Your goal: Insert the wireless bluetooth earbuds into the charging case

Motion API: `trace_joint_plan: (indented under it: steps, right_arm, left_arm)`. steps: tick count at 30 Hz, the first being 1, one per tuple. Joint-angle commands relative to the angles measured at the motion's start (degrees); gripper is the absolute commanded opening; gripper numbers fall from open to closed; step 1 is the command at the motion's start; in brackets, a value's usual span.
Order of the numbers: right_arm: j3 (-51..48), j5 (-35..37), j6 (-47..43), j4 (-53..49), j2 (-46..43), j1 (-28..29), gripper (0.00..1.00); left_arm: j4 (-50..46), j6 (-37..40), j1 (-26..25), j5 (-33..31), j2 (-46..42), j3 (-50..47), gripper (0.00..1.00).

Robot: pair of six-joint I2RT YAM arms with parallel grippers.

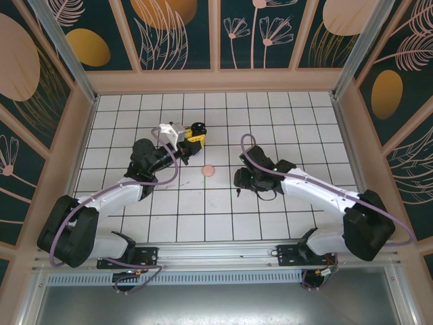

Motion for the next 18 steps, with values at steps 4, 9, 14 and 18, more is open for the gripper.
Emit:
trace_joint_plan:
  steps: [4, 9, 14, 18]
  right_arm:
    - [1.7, 2.8, 6.6, -1.7, 6.7, 2.6, 0.47]
    - [3.4, 3.9, 7.6, -1.5, 11.6, 3.4, 0.44]
    - [5.7, 5.3, 7.5, -2.5, 15.0, 3.8, 0.42]
    - [6.7, 5.6, 7.2, -2.5, 17.1, 3.8, 0.41]
  left_arm:
    - [14.1, -3.1, -0.5, -4.3, -0.5, -2.1, 0.0]
    - [18.2, -3.6, -0.6, -5.9, 0.1, -3.5, 0.0]
    - [18.9, -2.9, -0.7, -5.9, 0.1, -3.9, 0.0]
    - [18.6, -2.5, -0.7, -5.6, -0.1, -4.0, 0.0]
